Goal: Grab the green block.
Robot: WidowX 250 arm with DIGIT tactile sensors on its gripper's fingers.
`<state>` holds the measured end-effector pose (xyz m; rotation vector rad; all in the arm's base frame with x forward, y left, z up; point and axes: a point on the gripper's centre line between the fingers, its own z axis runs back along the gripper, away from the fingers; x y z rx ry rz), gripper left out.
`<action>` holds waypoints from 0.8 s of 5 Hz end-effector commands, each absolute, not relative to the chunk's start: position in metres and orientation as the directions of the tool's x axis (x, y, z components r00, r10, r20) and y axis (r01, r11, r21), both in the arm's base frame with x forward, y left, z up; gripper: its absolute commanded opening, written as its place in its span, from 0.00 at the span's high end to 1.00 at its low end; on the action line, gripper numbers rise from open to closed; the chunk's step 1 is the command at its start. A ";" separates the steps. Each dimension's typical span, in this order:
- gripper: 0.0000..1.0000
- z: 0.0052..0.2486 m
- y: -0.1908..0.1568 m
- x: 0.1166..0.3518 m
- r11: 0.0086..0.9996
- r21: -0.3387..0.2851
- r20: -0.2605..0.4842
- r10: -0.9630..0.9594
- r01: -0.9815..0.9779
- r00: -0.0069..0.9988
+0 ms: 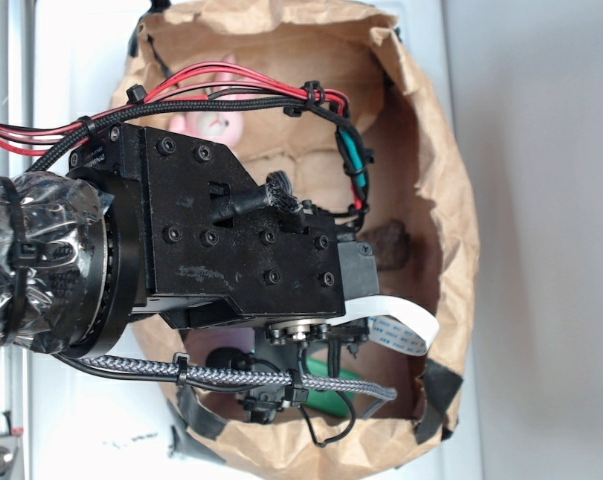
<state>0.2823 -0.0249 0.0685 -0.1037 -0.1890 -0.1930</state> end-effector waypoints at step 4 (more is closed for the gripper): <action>0.00 0.051 -0.079 0.274 0.941 -0.051 0.344 -0.297 0.333 0.891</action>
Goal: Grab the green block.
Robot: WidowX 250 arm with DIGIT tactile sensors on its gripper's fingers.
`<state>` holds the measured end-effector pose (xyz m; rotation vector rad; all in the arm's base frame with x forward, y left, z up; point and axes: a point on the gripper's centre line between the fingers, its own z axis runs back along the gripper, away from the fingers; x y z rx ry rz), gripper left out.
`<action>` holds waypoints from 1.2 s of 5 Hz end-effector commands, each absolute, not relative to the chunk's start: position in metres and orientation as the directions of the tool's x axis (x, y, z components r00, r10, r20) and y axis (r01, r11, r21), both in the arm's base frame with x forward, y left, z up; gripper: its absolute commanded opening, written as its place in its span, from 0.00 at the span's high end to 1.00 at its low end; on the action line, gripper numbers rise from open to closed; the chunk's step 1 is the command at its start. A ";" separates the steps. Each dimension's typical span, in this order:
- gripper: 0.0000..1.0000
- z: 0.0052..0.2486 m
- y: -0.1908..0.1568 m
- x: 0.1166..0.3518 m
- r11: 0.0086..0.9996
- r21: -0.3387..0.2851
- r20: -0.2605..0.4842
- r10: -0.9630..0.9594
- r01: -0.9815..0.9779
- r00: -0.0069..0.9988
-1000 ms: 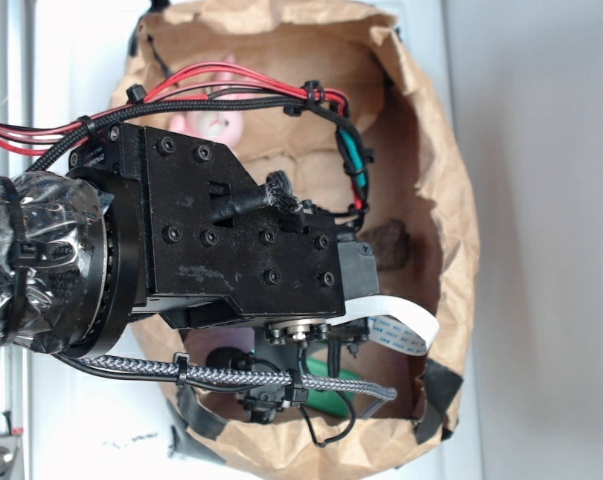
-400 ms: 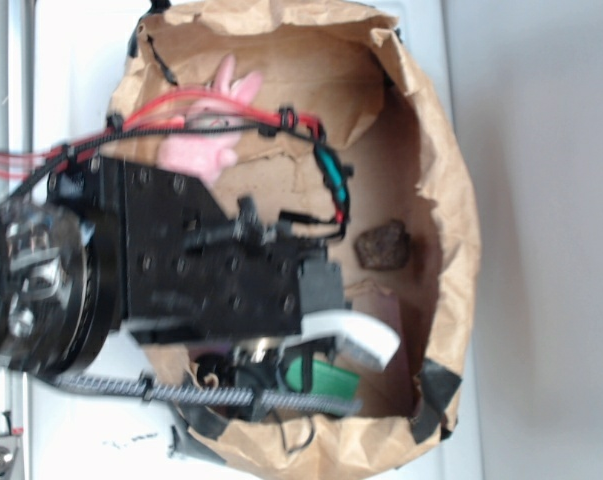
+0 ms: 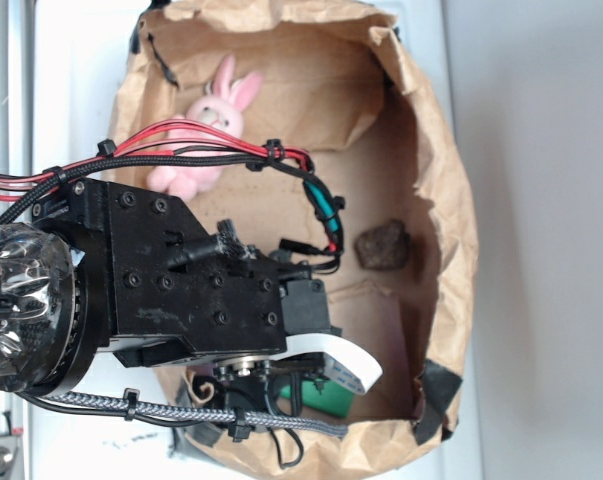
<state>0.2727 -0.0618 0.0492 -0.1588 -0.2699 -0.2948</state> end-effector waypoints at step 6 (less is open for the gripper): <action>1.00 0.046 -0.107 0.253 0.947 -0.045 0.300 -0.291 0.318 0.909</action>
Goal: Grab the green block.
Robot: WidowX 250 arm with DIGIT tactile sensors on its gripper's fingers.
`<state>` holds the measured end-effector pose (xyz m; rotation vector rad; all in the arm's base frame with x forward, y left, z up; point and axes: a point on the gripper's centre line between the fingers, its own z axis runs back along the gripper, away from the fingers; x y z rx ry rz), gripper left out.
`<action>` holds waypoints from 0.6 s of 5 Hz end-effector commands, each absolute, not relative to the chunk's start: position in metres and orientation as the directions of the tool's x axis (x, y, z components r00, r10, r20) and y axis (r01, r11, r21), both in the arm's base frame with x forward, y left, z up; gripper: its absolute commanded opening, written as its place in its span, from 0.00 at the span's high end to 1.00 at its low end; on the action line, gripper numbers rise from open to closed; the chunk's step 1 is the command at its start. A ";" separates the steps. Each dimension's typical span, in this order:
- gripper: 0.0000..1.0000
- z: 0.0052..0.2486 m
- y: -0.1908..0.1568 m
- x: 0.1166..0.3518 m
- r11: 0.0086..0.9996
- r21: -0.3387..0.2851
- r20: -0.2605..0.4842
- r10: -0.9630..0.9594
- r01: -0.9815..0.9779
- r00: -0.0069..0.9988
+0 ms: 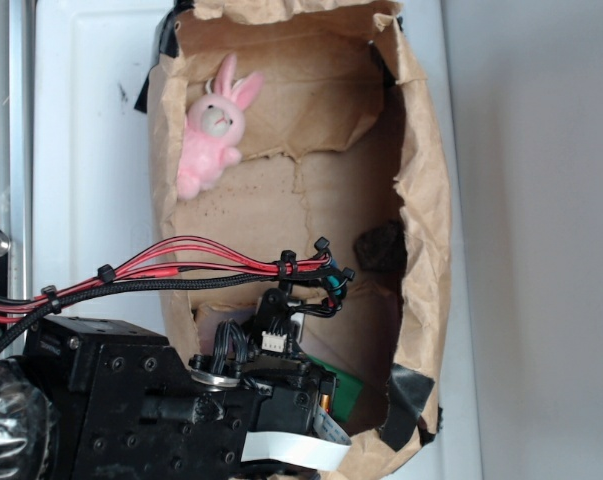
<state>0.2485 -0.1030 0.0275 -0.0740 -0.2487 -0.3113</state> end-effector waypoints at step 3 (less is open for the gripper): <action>0.00 0.044 -0.100 0.268 0.951 -0.042 0.281 -0.282 0.305 0.917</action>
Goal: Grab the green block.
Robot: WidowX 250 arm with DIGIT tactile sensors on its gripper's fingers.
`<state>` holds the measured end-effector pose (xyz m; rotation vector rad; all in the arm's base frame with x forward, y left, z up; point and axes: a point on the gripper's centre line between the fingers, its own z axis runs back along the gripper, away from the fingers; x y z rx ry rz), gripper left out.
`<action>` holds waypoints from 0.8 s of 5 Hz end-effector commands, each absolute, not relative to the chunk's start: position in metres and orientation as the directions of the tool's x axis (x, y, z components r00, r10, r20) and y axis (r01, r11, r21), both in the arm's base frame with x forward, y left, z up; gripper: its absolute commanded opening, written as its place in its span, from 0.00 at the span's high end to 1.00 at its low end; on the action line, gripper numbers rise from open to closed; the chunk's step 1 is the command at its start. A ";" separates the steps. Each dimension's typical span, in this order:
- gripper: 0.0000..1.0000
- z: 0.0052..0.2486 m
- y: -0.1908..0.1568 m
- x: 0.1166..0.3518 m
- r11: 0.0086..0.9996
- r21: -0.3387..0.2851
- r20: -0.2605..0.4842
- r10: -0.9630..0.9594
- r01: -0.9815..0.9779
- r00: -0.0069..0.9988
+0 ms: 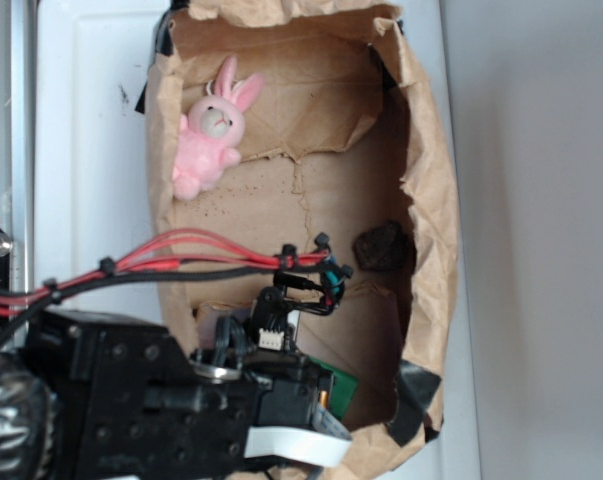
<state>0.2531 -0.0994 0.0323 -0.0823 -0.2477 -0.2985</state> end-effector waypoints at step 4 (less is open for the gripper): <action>1.00 0.035 -0.103 0.309 0.936 -0.049 0.266 -0.325 0.350 0.908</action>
